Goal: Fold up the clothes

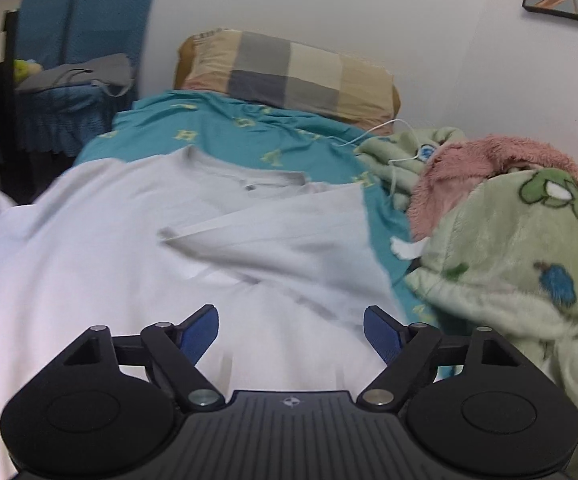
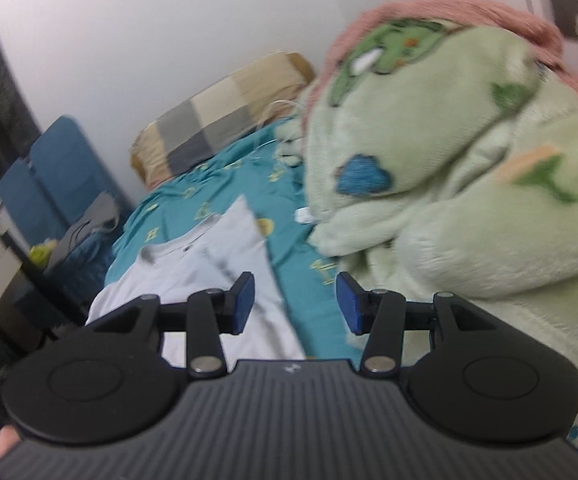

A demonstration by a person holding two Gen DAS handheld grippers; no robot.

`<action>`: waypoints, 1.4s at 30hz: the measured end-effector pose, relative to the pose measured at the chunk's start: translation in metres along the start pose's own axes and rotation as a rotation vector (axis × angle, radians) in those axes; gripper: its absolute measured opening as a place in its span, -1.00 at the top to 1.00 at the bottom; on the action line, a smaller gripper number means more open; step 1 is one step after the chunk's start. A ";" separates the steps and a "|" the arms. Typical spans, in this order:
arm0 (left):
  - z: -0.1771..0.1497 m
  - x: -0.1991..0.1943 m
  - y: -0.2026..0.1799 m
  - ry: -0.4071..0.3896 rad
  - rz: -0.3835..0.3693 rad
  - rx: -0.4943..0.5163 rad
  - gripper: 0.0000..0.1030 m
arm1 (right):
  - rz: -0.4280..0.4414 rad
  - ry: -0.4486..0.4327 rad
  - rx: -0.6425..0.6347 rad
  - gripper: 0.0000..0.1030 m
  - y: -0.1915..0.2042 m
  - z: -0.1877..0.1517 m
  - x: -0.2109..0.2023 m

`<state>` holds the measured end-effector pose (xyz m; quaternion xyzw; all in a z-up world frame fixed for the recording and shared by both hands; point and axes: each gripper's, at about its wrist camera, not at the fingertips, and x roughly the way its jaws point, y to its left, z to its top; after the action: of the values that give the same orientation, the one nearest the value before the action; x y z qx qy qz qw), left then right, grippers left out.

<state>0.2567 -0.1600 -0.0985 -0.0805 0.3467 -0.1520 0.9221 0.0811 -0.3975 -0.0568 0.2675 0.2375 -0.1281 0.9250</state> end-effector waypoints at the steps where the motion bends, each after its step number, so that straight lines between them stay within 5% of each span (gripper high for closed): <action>1: 0.005 0.015 -0.010 -0.006 -0.010 -0.011 -0.58 | -0.009 -0.001 0.017 0.05 -0.005 0.000 0.002; 7: 0.018 0.102 -0.046 0.028 0.080 0.025 -0.55 | -0.015 0.033 0.078 0.05 -0.020 -0.002 0.021; 10: 0.015 0.131 -0.049 0.077 0.116 0.064 0.16 | -0.008 0.046 0.070 0.05 -0.019 -0.004 0.028; 11: 0.015 0.131 -0.045 0.073 0.094 0.057 0.57 | -0.006 0.048 0.064 0.05 -0.018 -0.005 0.030; 13: 0.017 0.121 -0.037 0.047 0.065 0.035 0.87 | -0.004 0.058 0.064 0.05 -0.018 -0.005 0.033; 15: 0.022 0.102 -0.024 0.030 0.036 0.001 0.94 | 0.002 0.066 0.079 0.05 -0.019 -0.004 0.035; 18: 0.030 0.071 0.002 -0.010 0.031 -0.048 0.95 | 0.013 0.068 0.073 0.05 -0.016 -0.004 0.032; 20: 0.033 0.066 0.020 -0.026 0.097 -0.054 0.94 | 0.023 0.074 0.055 0.05 -0.012 -0.004 0.030; 24: 0.023 0.093 0.049 0.058 0.203 -0.015 0.90 | 0.045 0.102 0.008 0.05 -0.005 -0.005 0.029; 29: 0.009 0.074 0.054 0.076 0.156 -0.024 0.48 | 0.083 0.133 -0.048 0.05 0.004 -0.007 0.026; 35: -0.017 -0.001 0.038 0.114 0.048 -0.021 0.09 | 0.162 0.163 -0.156 0.05 0.022 -0.008 0.011; 42: -0.090 -0.097 0.012 0.220 -0.123 -0.076 -0.12 | 0.217 0.225 -0.200 0.05 0.025 -0.023 -0.032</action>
<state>0.1309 -0.1200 -0.1092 -0.1192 0.4455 -0.2029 0.8638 0.0547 -0.3605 -0.0469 0.2108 0.3208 0.0275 0.9230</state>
